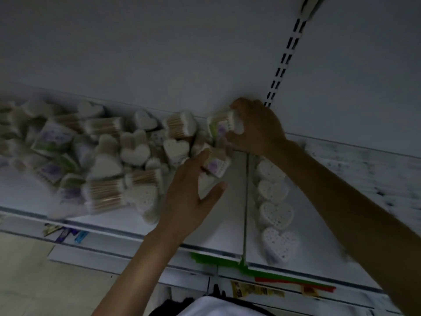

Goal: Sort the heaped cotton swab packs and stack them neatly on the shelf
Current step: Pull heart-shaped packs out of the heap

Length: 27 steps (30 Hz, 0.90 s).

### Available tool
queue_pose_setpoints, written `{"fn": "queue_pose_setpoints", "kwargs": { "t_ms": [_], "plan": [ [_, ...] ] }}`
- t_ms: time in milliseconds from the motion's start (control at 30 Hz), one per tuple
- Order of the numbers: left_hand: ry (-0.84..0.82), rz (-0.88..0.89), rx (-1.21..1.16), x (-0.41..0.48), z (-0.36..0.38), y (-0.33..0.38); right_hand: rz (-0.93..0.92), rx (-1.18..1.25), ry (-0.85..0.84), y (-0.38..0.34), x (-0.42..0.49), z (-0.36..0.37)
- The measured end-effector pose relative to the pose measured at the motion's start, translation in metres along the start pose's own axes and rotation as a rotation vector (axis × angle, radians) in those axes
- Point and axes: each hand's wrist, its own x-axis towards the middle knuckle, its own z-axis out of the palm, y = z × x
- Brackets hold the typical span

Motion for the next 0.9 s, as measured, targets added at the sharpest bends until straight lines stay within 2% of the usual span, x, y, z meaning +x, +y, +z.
{"fn": "queue_pose_setpoints", "kwargs": {
  "t_ms": [67,167,233,300,367,433,633,900],
  "plan": [
    [-0.014,0.176,0.253,0.028,0.006,-0.005,0.018,-0.034,0.06,0.006,-0.004,-0.015],
    [-0.114,0.461,0.567,0.064,0.027,-0.014,0.019,-0.073,0.005,0.016,-0.006,-0.022],
    [-0.218,0.537,0.721,0.082,0.043,-0.018,0.015,-0.096,-0.023,0.02,-0.009,-0.02],
    [-0.374,0.503,0.859,0.094,0.052,-0.014,0.02,-0.077,-0.014,0.02,-0.011,-0.015],
    [-0.539,0.386,0.997,0.101,0.057,-0.008,0.061,-0.072,-0.011,0.017,-0.011,-0.011],
    [-0.606,0.267,1.124,0.108,0.059,-0.008,0.081,-0.098,-0.045,0.015,-0.012,-0.006],
    [-0.582,0.182,1.155,0.109,0.046,-0.018,0.097,-0.229,-0.128,0.011,-0.009,0.013],
    [-0.565,0.252,1.143,0.106,0.023,-0.027,0.029,-0.354,-0.268,0.011,-0.01,0.025]
  ]
}}
